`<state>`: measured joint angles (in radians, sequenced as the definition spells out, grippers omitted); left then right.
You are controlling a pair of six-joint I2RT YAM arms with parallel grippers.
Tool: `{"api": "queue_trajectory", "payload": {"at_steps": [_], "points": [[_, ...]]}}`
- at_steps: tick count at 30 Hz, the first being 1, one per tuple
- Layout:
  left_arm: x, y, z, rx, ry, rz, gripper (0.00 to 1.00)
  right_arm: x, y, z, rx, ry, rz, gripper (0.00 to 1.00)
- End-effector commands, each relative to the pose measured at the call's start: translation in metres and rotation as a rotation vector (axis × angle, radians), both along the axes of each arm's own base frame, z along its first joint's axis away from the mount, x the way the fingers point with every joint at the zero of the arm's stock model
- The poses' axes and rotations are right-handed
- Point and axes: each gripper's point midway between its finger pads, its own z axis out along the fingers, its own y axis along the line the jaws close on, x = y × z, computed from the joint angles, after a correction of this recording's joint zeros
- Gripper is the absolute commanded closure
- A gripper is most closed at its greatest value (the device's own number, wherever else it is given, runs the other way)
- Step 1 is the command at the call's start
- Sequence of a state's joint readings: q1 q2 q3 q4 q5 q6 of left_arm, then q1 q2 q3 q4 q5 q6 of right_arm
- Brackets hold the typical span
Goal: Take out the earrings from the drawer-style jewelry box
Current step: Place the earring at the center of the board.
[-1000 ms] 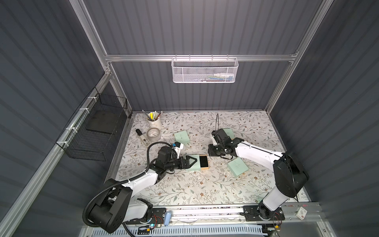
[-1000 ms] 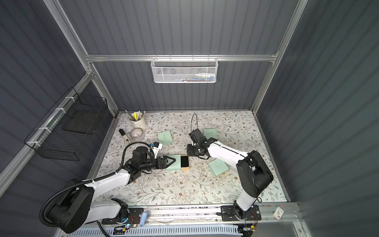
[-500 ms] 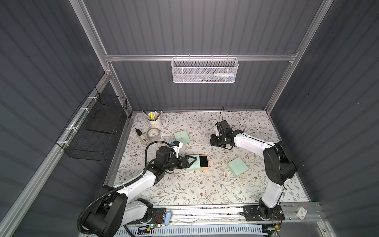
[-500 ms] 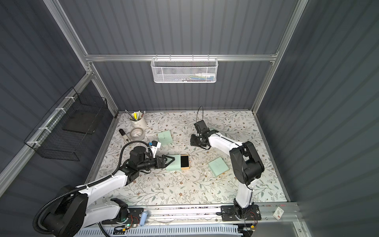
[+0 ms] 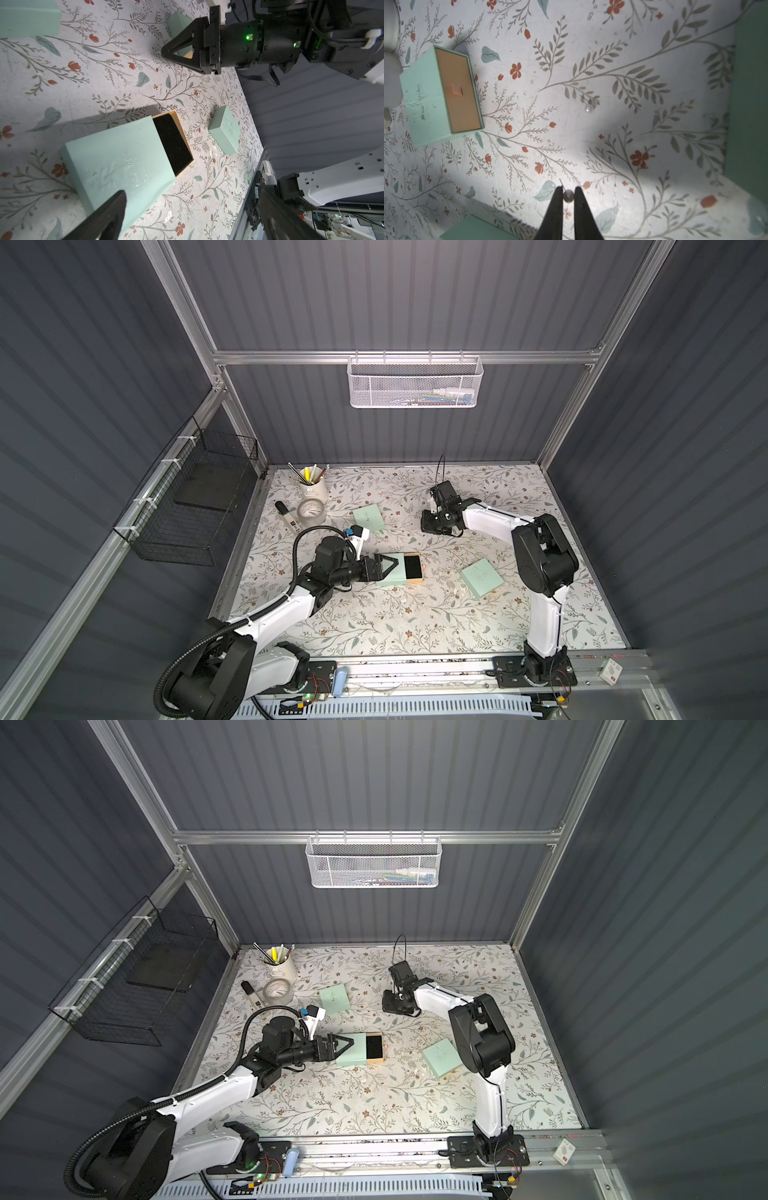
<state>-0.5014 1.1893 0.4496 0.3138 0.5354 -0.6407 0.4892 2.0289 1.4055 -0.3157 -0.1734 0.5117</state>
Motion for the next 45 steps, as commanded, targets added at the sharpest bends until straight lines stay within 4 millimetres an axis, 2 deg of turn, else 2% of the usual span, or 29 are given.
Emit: {"api": "queue_trajectory", "payload": {"at_steps": [1,22,29,39,45], "points": [[0.001,0.003,0.002,0.004,-0.003,0.013,0.0,0.001,-0.001,-0.004,-0.011,0.016,0.012,0.86],[0.002,0.004,0.002,0.004,-0.006,0.02,0.0,0.01,-0.004,-0.021,-0.052,0.047,0.003,0.85],[0.002,0.003,0.002,0.003,-0.008,0.019,0.0,0.006,-0.008,-0.029,-0.077,0.082,0.001,0.84],[0.003,0.003,0.003,0.004,-0.008,0.021,0.0,0.004,-0.006,-0.028,-0.068,0.089,0.008,0.82],[0.004,0.003,-0.001,0.013,-0.001,0.024,0.0,0.007,-0.001,-0.018,-0.04,0.071,0.019,0.81]]}}
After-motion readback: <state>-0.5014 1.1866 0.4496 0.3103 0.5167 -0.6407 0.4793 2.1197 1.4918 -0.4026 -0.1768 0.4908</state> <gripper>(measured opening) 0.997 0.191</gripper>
